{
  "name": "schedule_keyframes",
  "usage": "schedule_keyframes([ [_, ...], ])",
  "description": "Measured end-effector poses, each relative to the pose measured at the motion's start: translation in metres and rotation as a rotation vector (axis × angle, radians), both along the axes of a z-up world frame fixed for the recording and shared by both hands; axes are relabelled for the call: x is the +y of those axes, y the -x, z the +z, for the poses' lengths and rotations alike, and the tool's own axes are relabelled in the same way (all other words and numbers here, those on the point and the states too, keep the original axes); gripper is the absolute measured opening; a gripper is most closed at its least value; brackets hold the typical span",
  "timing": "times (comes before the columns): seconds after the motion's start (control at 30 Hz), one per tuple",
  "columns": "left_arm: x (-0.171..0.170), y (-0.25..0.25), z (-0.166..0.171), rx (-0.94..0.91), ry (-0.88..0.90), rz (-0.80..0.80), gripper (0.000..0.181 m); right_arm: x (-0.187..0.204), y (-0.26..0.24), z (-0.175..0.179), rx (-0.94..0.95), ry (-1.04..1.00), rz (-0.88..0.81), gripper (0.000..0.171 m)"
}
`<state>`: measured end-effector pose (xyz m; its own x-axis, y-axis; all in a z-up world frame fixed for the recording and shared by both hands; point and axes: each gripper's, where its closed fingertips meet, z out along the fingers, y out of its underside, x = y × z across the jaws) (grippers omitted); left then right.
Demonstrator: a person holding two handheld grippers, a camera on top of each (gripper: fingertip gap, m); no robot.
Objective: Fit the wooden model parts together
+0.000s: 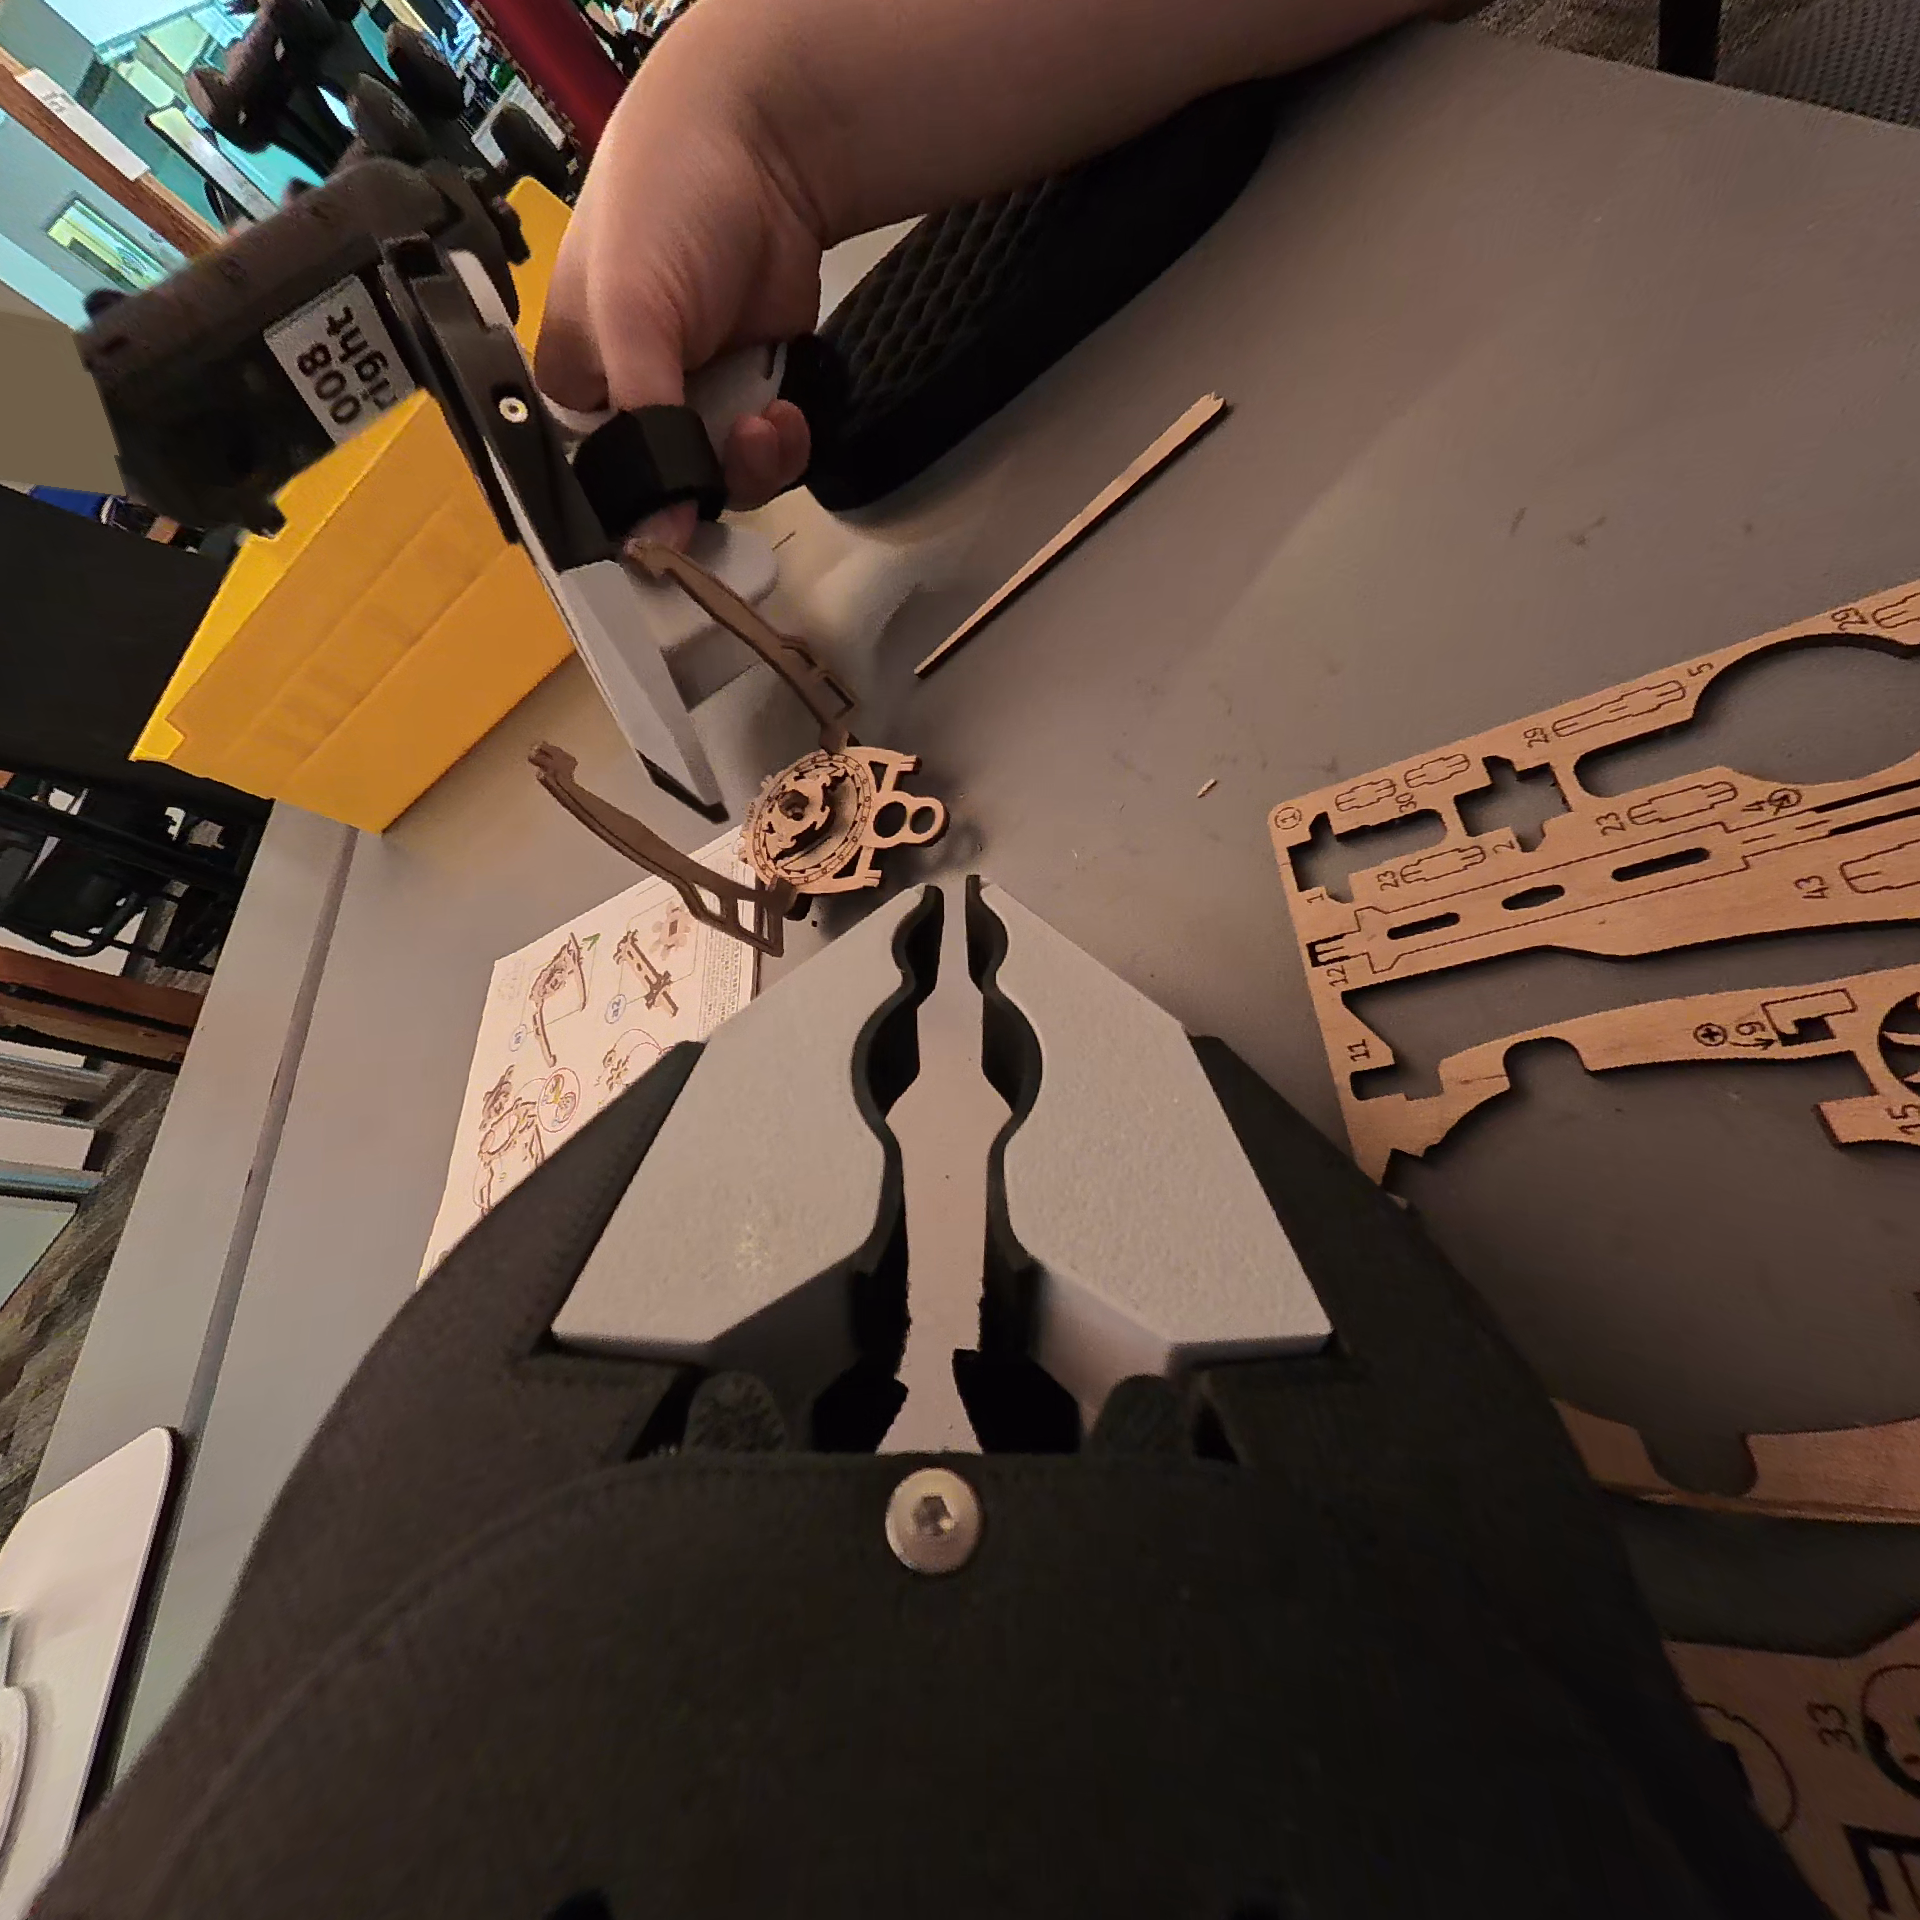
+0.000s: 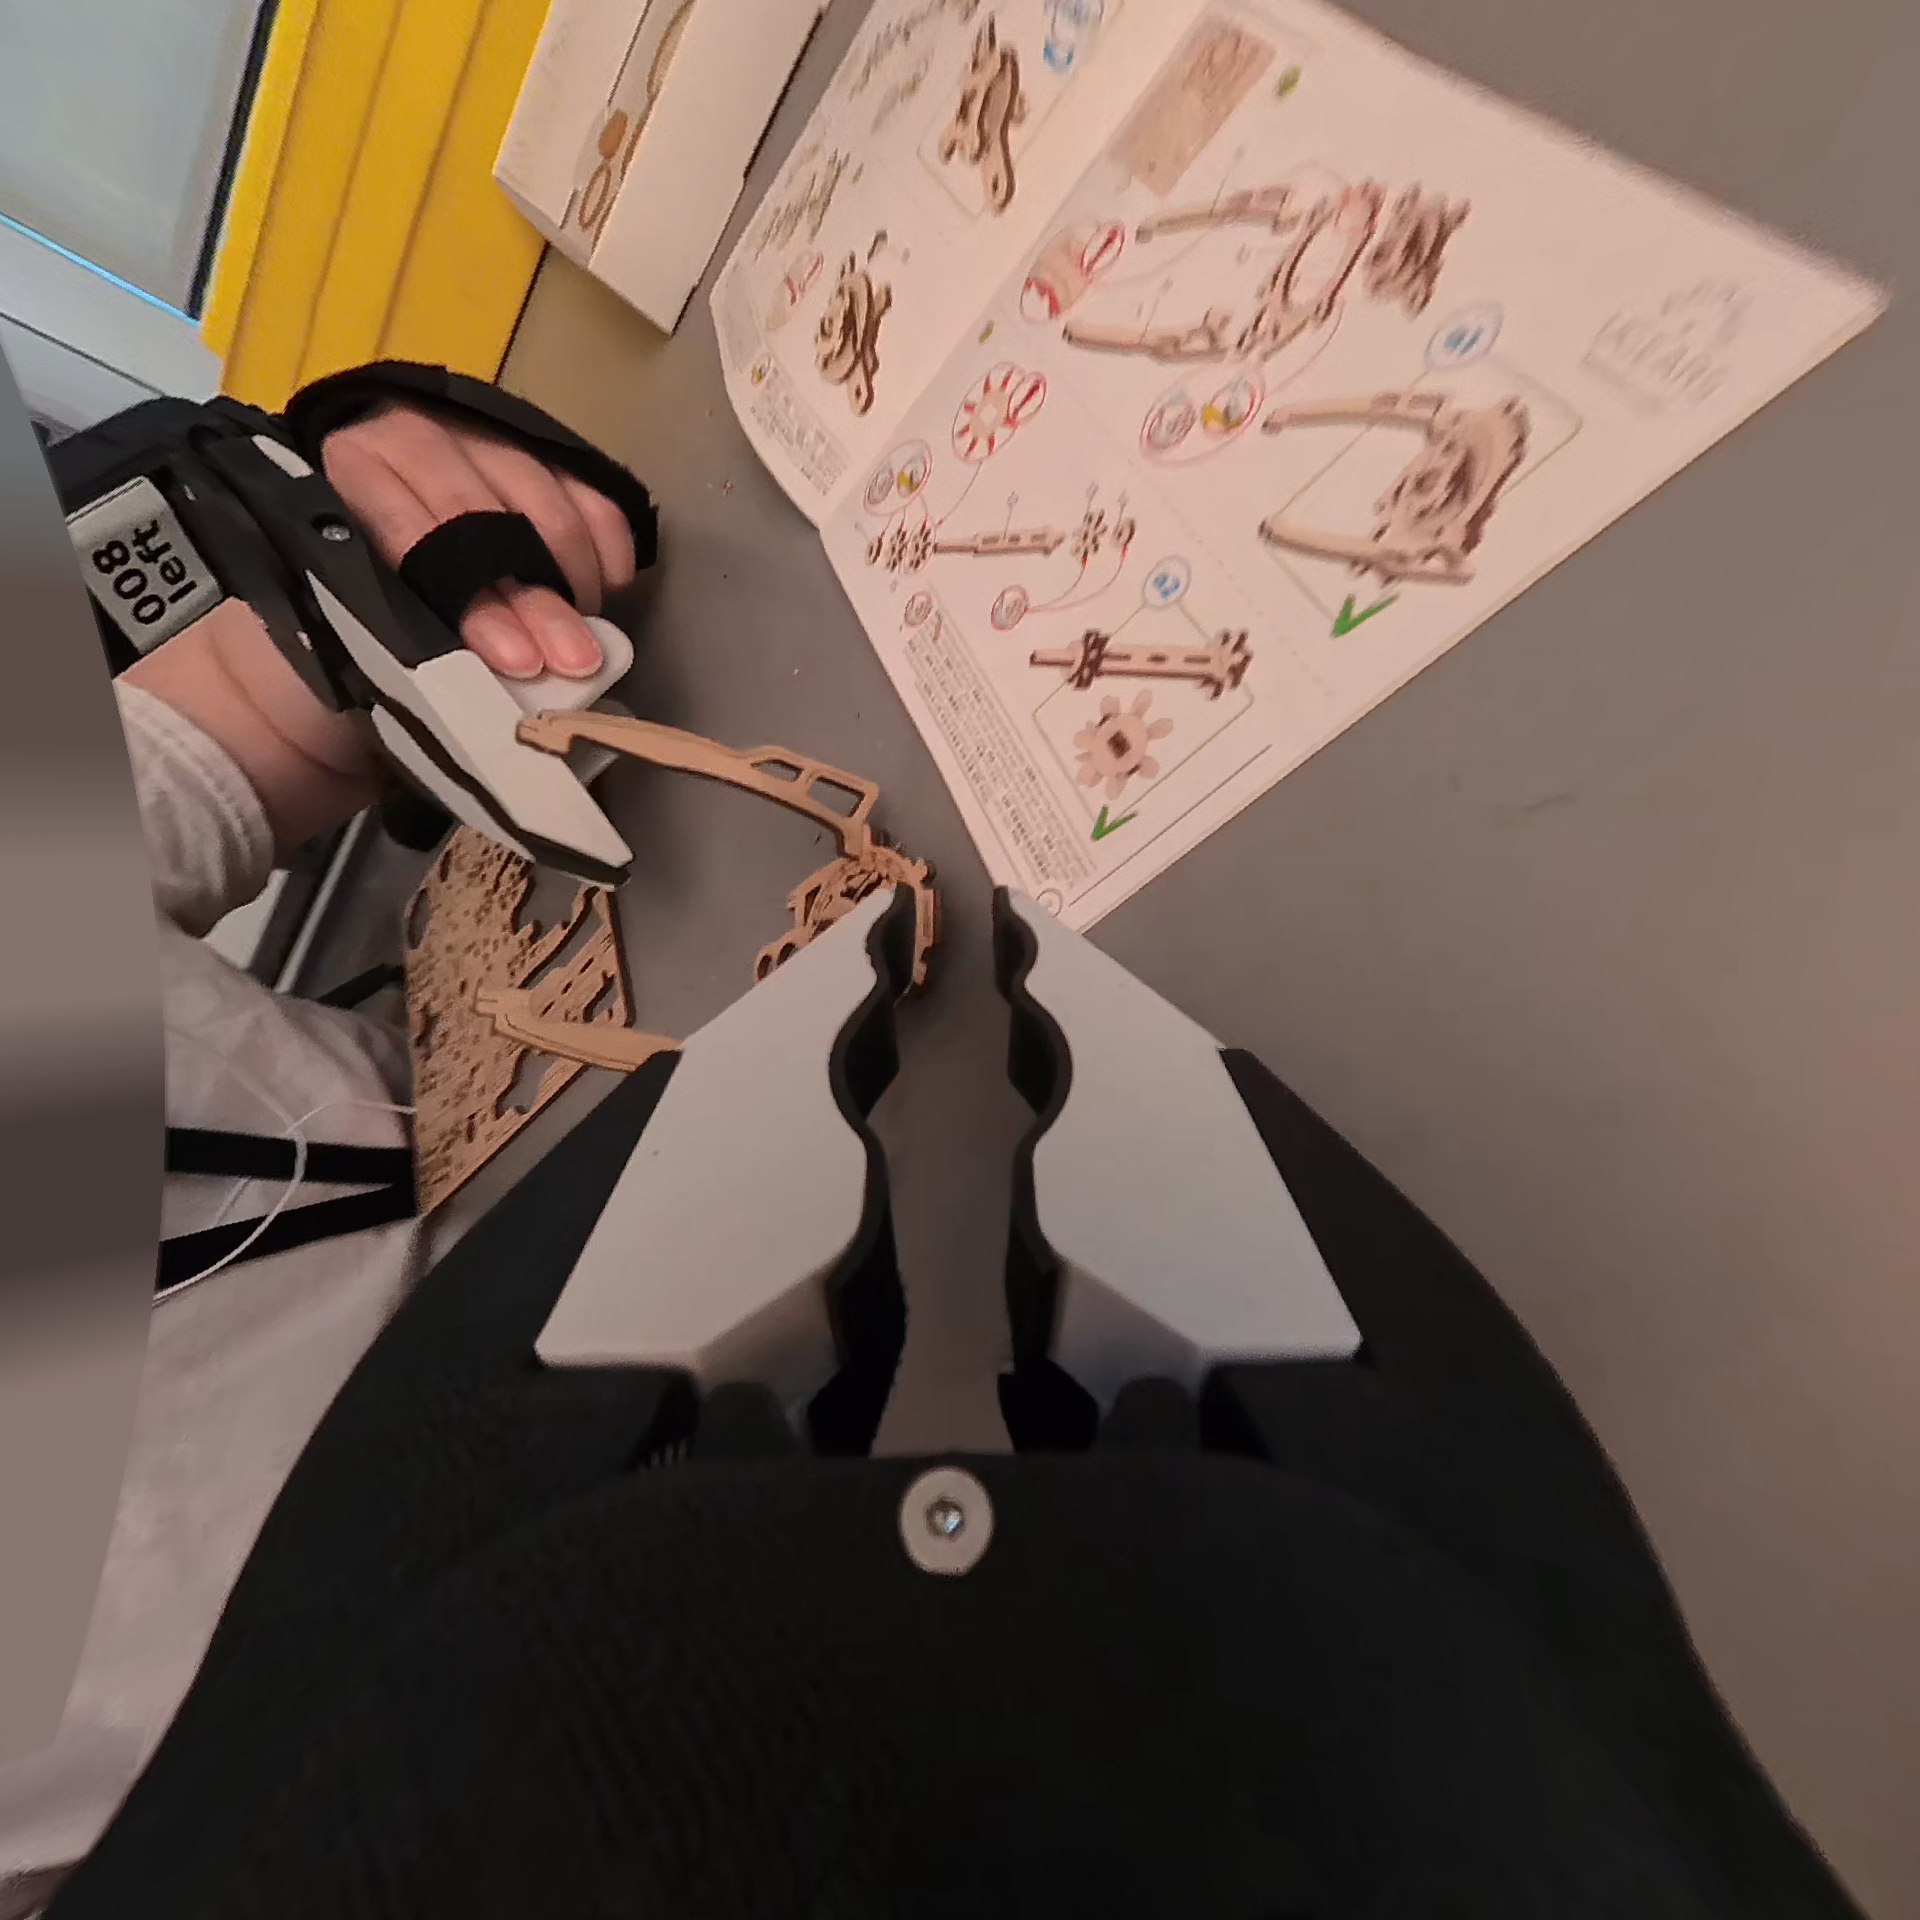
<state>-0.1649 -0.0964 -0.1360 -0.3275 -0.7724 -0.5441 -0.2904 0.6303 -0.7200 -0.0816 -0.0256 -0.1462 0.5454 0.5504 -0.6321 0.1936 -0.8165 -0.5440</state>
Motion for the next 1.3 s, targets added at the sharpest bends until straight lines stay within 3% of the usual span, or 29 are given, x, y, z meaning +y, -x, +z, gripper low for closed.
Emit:
schedule_keyframes([
  [0.17,0.0,0.0,0.0,0.001,0.0,0.0,0.002,0.017,-0.006,0.016,-0.017,-0.164,-0.053,0.015],
  [0.33,0.0,0.0,-0.001,0.004,0.0,0.0,0.002,0.039,-0.027,0.031,-0.211,-0.455,-0.123,0.015],
  [0.47,0.0,0.0,-0.001,0.007,0.0,0.0,0.002,0.046,-0.038,0.032,-0.308,-0.527,-0.159,0.015],
  [0.77,0.0,0.0,-0.002,0.011,-0.002,0.0,0.002,0.041,-0.033,0.026,-0.275,-0.464,-0.137,0.015],
  [0.97,0.0,0.0,-0.002,0.014,-0.001,-0.001,0.002,0.003,0.007,0.021,0.001,-0.189,0.051,0.016],
  [1.3,-0.001,0.001,-0.003,0.019,-0.008,-0.003,0.002,-0.029,0.018,-0.007,0.058,0.135,0.143,0.025],
])
